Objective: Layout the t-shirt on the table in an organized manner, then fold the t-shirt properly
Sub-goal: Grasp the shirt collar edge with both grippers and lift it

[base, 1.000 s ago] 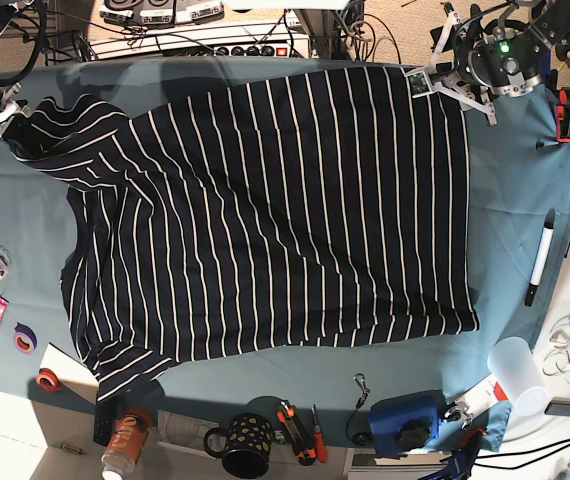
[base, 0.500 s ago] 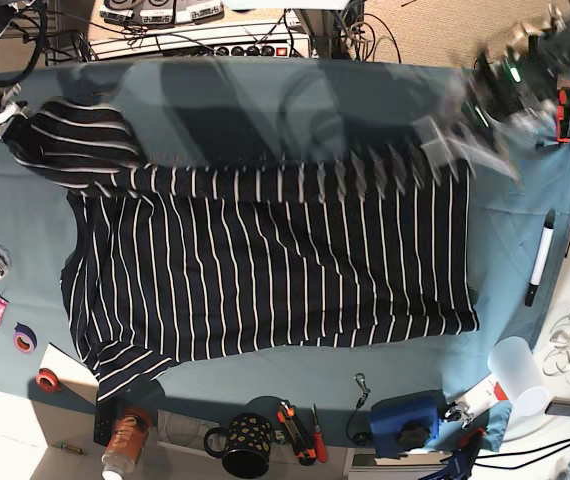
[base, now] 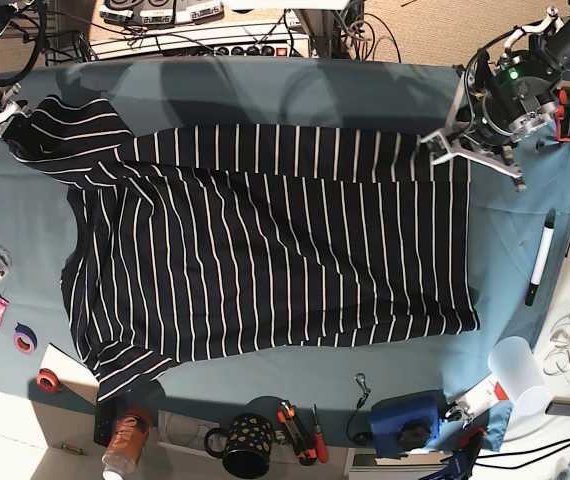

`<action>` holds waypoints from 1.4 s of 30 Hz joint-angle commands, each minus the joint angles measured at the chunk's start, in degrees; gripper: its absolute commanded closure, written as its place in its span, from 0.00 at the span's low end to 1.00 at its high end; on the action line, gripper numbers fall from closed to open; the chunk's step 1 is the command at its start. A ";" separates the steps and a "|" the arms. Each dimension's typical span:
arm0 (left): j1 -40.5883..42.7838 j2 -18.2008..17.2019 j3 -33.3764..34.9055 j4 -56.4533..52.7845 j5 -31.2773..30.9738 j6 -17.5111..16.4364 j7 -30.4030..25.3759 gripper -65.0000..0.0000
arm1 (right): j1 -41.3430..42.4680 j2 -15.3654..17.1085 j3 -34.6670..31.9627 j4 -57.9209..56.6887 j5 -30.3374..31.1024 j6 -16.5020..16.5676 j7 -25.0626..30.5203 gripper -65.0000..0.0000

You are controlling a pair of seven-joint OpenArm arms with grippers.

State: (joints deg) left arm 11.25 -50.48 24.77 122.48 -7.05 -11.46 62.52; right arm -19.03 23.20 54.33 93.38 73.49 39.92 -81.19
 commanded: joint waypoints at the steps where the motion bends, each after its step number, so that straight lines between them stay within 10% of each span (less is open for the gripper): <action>1: -0.46 -0.98 -1.11 -0.28 1.07 1.03 0.04 1.00 | 0.15 1.88 0.48 0.81 1.53 0.08 1.19 1.00; 16: -0.48 -0.96 -21.27 -10.08 -7.65 -0.55 -5.97 1.00 | 7.91 4.59 -0.11 0.81 3.15 0.08 1.19 1.00; 29: 7.69 3.10 -37.88 -14.21 -23.26 -7.30 -2.73 1.00 | 11.21 3.87 -13.62 3.43 7.61 0.08 1.19 1.00; 42: 17.05 9.51 -51.36 -6.08 -28.09 -9.62 1.90 1.00 | 1.75 4.48 3.65 14.60 7.61 0.08 1.19 1.00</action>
State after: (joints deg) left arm 28.10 -39.70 -25.80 115.90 -36.97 -21.76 63.81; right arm -17.61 25.85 57.12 107.26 80.71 40.12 -82.13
